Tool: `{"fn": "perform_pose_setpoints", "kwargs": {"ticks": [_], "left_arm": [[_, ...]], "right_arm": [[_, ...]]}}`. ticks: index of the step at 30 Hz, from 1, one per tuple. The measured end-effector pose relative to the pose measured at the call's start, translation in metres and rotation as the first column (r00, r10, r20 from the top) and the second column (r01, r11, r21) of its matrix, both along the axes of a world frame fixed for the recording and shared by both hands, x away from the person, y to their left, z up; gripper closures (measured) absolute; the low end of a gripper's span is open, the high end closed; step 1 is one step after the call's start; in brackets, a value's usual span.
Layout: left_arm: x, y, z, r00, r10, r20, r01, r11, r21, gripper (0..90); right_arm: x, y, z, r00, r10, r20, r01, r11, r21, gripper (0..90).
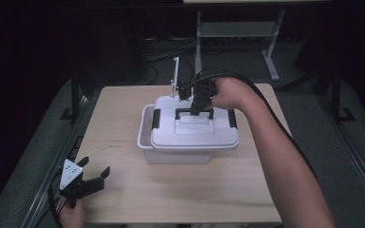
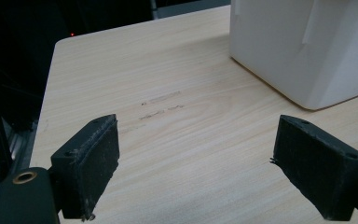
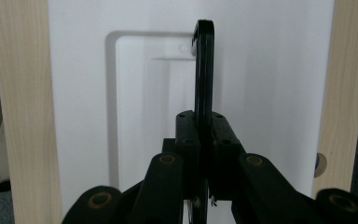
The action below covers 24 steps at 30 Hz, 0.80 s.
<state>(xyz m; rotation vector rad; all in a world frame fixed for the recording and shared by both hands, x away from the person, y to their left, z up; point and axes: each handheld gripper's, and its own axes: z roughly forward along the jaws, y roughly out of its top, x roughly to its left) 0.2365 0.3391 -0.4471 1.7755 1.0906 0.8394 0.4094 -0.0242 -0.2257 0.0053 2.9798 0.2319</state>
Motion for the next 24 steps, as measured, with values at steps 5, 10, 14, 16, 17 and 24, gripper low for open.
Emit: {"fn": "perform_pose_setpoints", "kwargs": {"ticks": [5,10,14,16,17,24], "left_arm": [[0.000,-0.001,0.000,1.0000,-0.002,0.000,0.002,1.0000,0.002,13.7],[0.000,-0.001,0.000,1.0000,-0.004,0.003,0.004,1.0000,0.004,13.7],[0.000,-0.001,0.000,1.0000,-0.002,0.002,0.002,1.0000,0.002,13.8],[0.000,0.000,0.000,1.0000,-0.002,0.002,0.002,1.0000,0.003,13.7],[0.000,0.000,0.000,1.0000,-0.001,0.002,0.001,1.0000,0.002,13.7],[0.000,0.000,0.000,1.0000,0.001,0.004,-0.001,1.0000,-0.004,13.7]], "right_arm": [[0.003,0.011,-0.004,0.9999,0.013,-0.006,-0.013,0.9999,-0.001,84.2],[0.005,0.022,-0.007,0.9996,0.025,-0.012,-0.025,0.9997,-0.008,84.2],[0.007,0.029,-0.008,0.9996,0.024,-0.014,-0.024,0.9997,-0.005,84.2],[0.008,0.031,-0.009,0.9995,0.029,-0.016,-0.029,0.9996,-0.003,84.2],[0.008,0.033,-0.010,0.9995,0.029,-0.015,-0.029,0.9996,-0.006,84.2],[0.013,0.042,-0.013,0.9993,0.032,-0.018,-0.032,0.9995,-0.003,84.2]]}}
